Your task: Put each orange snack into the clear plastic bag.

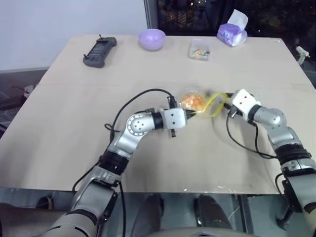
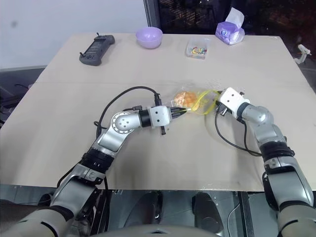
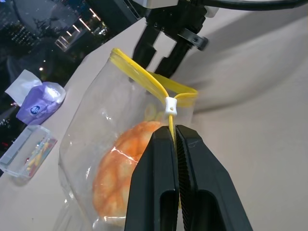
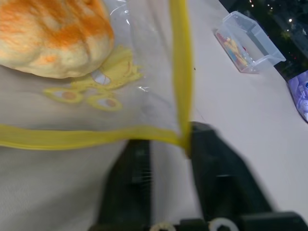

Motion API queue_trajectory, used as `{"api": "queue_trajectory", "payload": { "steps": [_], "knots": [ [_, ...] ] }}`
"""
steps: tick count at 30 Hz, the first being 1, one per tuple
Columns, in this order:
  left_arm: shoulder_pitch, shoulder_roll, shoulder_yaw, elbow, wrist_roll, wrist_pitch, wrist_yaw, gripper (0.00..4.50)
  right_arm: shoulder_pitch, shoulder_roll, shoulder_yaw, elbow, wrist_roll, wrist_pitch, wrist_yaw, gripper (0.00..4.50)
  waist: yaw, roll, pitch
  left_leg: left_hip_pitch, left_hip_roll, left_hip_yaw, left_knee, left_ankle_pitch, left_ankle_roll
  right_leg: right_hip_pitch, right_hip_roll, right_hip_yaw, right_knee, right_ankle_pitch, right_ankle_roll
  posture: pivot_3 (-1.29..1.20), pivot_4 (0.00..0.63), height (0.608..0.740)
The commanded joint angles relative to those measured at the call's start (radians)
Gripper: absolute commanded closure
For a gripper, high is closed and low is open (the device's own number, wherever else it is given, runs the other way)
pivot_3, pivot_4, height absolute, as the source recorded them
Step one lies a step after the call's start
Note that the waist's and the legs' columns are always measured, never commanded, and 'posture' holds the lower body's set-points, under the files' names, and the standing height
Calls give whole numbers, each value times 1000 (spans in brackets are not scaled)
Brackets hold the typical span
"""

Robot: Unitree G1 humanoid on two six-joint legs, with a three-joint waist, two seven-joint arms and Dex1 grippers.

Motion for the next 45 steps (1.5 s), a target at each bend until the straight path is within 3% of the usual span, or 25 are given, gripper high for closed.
{"api": "queue_trajectory", "payload": {
  "steps": [1,10,19,27,29,30,34,40,45],
  "knots": [
    [-2,2,12,-40,-9,-11,7,4500,-17,-14,-11,-8,-6,-31,-4,4452,0,0,0,0,0,0,0,0,0,0,0,0,0,0,0,0,150,740],
    [-36,1,34,-7,9,-24,51,4500,-28,-42,-36,-16,-14,-20,-7,4452,1,0,0,0,0,0,0,0,0,0,0,0,0,0,0,0,150,740],
    [-163,-5,128,54,31,-66,225,4500,-65,-128,-156,-183,93,77,19,4452,2,0,0,-1,0,0,0,0,0,0,0,0,0,0,0,0,150,740],
    [-188,-10,99,112,34,-98,230,4500,-45,-179,-152,-317,121,167,90,4452,2,0,0,-1,0,0,0,0,0,0,0,0,0,0,0,0,150,740],
    [-175,-14,91,113,31,-99,220,4500,-11,-194,-144,-357,137,210,143,3814,3,0,0,-1,0,0,0,0,0,0,0,0,0,0,0,0,150,740],
    [-171,-16,89,112,30,-99,217,4500,8,-206,-138,-379,139,234,173,3727,3,0,0,-1,0,0,0,0,0,0,0,0,0,0,0,0,150,740],
    [-162,-19,84,104,29,-99,204,4500,86,-284,-110,-515,158,376,326,1914,7,0,0,-1,-1,-1,0,-1,1,0,-1,-1,-1,0,0,0,150,740],
    [-154,-14,74,84,29,-106,173,4500,75,-359,-147,-710,276,565,464,1914,1,0,0,-1,0,-1,0,-1,2,0,0,-1,0,0,0,0,150,740],
    [-150,-15,65,61,34,-108,154,4500,-37,-264,-91,-823,322,632,446,1914,1,0,0,-1,0,0,0,-1,2,0,0,0,0,0,0,0,150,740]
  ]
}}
